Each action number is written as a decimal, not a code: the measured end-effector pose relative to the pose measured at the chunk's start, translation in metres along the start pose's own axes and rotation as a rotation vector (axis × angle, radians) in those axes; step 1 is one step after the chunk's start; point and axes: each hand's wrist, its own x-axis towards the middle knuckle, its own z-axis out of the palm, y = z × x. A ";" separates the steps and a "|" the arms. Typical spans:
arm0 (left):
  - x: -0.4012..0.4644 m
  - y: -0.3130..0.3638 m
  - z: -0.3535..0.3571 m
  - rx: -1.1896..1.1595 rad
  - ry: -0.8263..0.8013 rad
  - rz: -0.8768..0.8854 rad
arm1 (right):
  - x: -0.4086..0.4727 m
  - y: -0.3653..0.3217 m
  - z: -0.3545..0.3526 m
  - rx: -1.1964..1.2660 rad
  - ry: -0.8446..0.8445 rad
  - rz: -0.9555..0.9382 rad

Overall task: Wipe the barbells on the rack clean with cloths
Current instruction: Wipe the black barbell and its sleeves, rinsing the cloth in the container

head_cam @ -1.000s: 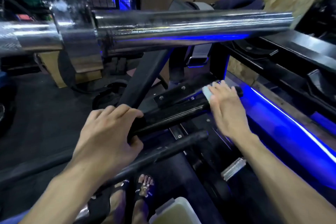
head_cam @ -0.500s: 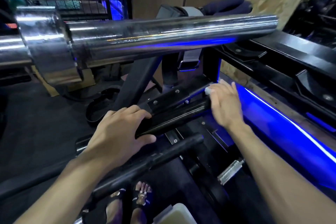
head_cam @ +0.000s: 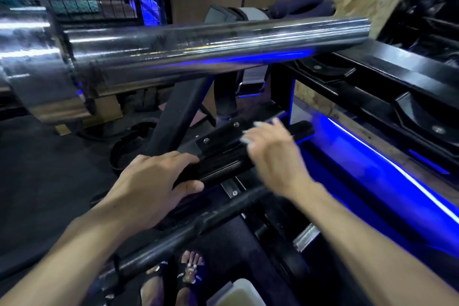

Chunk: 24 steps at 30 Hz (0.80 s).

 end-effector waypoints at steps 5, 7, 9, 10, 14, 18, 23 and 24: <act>-0.004 0.002 0.000 0.074 0.046 -0.012 | -0.004 0.025 0.001 -0.045 -0.085 -0.109; -0.006 0.006 0.000 0.143 0.107 0.025 | -0.004 0.064 0.003 0.002 -0.060 0.144; -0.007 0.008 0.000 0.178 0.110 0.043 | -0.004 0.069 0.004 0.115 0.042 0.389; -0.007 0.008 0.001 0.192 0.094 0.046 | -0.002 0.051 0.006 0.108 0.056 0.418; -0.006 0.006 0.003 0.219 0.074 0.041 | -0.005 -0.002 0.007 0.053 0.022 0.018; -0.007 0.009 0.001 0.203 0.065 0.017 | -0.010 0.066 0.008 -0.085 -0.031 0.086; -0.004 0.005 0.003 0.150 0.051 0.003 | 0.002 0.026 0.009 0.037 0.068 0.399; -0.004 0.005 0.004 0.152 0.053 0.003 | 0.002 -0.004 0.002 0.027 0.072 0.284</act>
